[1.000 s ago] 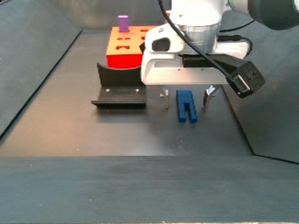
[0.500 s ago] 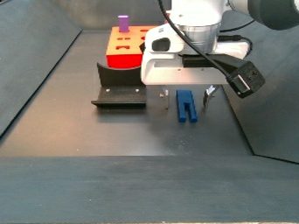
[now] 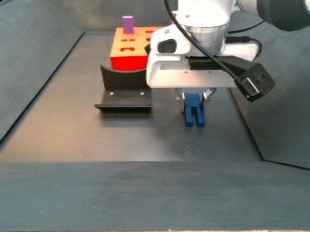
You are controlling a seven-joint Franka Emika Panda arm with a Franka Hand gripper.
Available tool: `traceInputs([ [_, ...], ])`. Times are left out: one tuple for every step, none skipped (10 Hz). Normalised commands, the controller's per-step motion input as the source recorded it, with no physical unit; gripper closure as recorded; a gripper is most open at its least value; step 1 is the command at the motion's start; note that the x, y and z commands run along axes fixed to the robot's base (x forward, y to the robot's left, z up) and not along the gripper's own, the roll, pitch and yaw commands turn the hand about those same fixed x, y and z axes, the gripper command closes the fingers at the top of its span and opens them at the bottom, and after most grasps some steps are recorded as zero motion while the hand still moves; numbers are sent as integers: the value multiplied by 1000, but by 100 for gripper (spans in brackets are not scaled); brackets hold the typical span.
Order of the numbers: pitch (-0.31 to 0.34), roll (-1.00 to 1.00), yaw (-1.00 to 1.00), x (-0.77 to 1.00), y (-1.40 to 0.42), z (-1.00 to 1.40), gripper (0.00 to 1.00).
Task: Pick up the square-circle object. Move up. Rotate the square-circle object. Place the square-circle object on the fixture. Regrasp the square-circle object. Move to above the board. Insert the square-circle object.
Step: Move up.
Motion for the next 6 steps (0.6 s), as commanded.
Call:
traceInputs([
  [0, 0, 0, 0, 0, 833, 100],
  [0, 0, 0, 0, 0, 833, 100],
  [29, 14, -9, -33, 4, 693, 100],
  [43, 29, -14, -31, 5, 563, 100],
  [55, 46, -19, -24, 3, 424, 100],
  [57, 59, -21, -20, 4, 329, 100],
])
